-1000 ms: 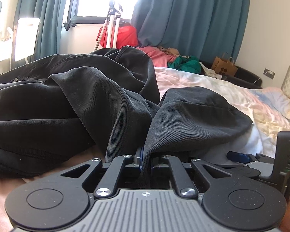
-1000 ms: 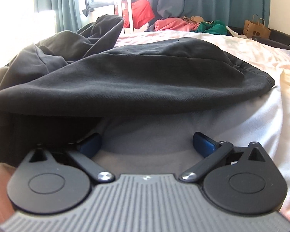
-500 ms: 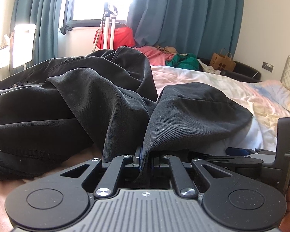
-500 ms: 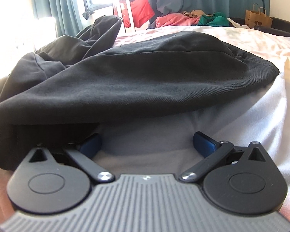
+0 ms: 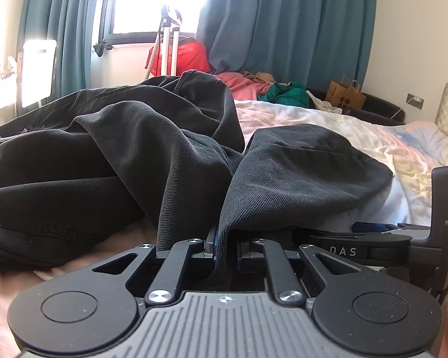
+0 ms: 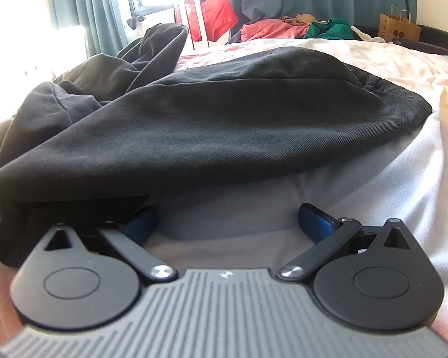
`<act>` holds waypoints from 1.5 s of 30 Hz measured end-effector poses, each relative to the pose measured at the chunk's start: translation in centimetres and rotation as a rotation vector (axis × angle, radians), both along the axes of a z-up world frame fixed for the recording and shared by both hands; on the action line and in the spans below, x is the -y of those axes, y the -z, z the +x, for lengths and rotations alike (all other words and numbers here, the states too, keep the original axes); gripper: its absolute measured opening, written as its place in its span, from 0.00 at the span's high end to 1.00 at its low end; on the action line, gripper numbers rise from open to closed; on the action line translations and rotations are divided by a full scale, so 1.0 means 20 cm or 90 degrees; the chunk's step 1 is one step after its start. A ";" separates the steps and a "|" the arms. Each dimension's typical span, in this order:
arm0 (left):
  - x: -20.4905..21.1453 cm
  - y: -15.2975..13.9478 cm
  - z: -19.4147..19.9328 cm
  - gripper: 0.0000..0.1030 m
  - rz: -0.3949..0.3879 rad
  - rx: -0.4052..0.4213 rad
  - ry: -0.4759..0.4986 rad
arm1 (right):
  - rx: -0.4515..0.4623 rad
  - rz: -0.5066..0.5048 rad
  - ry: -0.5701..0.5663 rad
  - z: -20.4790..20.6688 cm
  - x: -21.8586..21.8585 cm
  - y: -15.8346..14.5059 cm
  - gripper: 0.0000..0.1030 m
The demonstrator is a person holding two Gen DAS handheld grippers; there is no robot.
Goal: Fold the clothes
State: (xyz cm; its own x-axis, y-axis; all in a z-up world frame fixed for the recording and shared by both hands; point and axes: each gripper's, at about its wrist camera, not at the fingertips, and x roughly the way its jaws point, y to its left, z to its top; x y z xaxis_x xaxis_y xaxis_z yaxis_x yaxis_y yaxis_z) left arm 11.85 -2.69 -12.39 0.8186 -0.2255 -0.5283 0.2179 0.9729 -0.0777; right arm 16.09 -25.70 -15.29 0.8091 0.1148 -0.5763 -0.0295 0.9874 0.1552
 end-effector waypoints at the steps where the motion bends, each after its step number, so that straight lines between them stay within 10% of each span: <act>1: 0.00 0.00 0.00 0.88 0.000 0.000 -0.001 | 0.000 0.000 0.000 0.00 0.00 0.00 0.00; 45: 0.04 0.04 -0.02 0.88 0.051 0.018 0.012 | 0.000 -0.003 0.001 0.00 0.00 0.01 0.00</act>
State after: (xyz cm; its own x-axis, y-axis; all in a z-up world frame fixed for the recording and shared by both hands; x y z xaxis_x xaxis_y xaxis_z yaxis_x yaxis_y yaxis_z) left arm 11.52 -3.49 -13.27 0.8297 -0.1986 -0.5217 0.2370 0.9715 0.0070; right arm 16.01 -25.61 -15.42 0.8093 0.1106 -0.5769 -0.0273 0.9881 0.1512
